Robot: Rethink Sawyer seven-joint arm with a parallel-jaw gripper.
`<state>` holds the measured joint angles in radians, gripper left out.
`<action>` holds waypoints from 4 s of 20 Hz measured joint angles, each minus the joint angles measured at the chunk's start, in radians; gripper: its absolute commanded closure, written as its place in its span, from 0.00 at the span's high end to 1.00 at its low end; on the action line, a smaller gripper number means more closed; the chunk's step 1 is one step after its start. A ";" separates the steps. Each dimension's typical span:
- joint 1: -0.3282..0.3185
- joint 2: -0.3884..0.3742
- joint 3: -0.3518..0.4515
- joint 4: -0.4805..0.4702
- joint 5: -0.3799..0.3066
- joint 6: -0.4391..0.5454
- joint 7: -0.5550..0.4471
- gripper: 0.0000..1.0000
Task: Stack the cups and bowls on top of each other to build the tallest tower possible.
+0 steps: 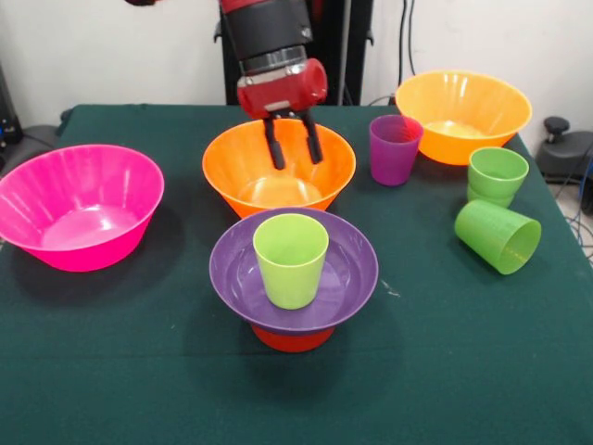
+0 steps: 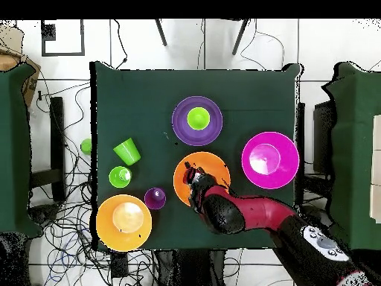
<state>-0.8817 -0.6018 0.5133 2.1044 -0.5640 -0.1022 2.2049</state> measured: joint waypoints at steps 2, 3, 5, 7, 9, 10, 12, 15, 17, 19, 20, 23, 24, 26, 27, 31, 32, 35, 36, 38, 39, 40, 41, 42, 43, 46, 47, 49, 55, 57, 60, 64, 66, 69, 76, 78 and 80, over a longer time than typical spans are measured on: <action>-0.017 -0.051 -0.008 0.023 0.011 0.002 0.000 1.00; -0.018 -0.072 -0.012 0.030 0.016 0.006 0.000 1.00; -0.018 -0.107 -0.017 0.042 0.025 0.015 0.000 1.00; -0.017 -0.155 -0.021 0.056 0.036 0.035 0.000 1.00; -0.012 -0.200 -0.025 0.067 0.048 0.056 0.000 1.00; -0.010 -0.214 -0.025 0.071 0.055 0.064 0.000 1.00; -0.002 -0.255 -0.024 0.085 0.083 0.085 0.000 1.00; 0.005 -0.303 -0.014 0.106 0.134 0.108 0.000 1.00; 0.014 -0.333 -0.009 0.118 0.168 0.125 0.000 1.00; 0.033 -0.368 -0.009 0.130 0.210 0.147 0.000 1.00; 0.045 -0.382 -0.009 0.134 0.228 0.154 0.000 1.00; 0.088 -0.400 -0.009 0.136 0.262 0.160 0.000 1.00; 0.093 -0.399 -0.009 0.136 0.265 0.160 0.000 1.00; 0.104 -0.396 -0.008 0.137 0.278 0.160 0.000 1.00; 0.108 -0.394 -0.008 0.136 0.282 0.160 0.000 1.00; 0.135 -0.374 -0.014 0.136 0.287 0.160 0.000 1.00; 0.143 -0.367 -0.015 0.136 0.287 0.160 0.000 1.00; 0.170 -0.336 -0.025 0.134 0.287 0.160 0.000 1.00; 0.176 -0.323 -0.025 0.132 0.287 0.160 0.000 1.00; 0.180 -0.308 -0.025 0.130 0.287 0.160 0.000 1.00; 0.180 -0.301 -0.025 0.129 0.287 0.160 0.000 1.00; 0.180 -0.287 -0.026 0.127 0.287 0.160 0.000 1.00; 0.179 -0.279 -0.026 0.126 0.287 0.160 0.000 1.00; 0.180 -0.273 -0.027 0.125 0.287 0.160 0.000 1.00; 0.180 -0.267 -0.027 0.124 0.287 0.160 0.000 1.00; 0.180 -0.246 -0.028 0.124 0.287 0.160 0.000 1.00; 0.180 -0.242 -0.029 0.123 0.287 0.160 0.000 1.00; 0.180 -0.233 -0.031 0.120 0.287 0.160 0.000 1.00; 0.175 -0.223 -0.031 0.118 0.287 0.160 0.000 1.00; 0.174 -0.225 -0.032 0.118 0.287 0.160 0.000 1.00; 0.177 -0.230 -0.034 0.118 0.289 0.160 0.000 1.00; 0.200 -0.242 -0.057 0.113 0.292 0.160 0.000 1.00; 0.214 -0.246 -0.070 0.108 0.292 0.160 0.000 1.00; 0.225 -0.246 -0.081 0.099 0.292 0.160 0.000 1.00; 0.225 -0.245 -0.084 0.064 0.293 0.160 0.000 1.00; 0.222 -0.246 -0.084 0.051 0.294 0.166 0.000 1.00; 0.218 -0.246 -0.084 0.040 0.294 0.174 0.000 1.00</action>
<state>-0.6634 -0.8476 0.4293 2.1448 -0.2704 0.0718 2.2049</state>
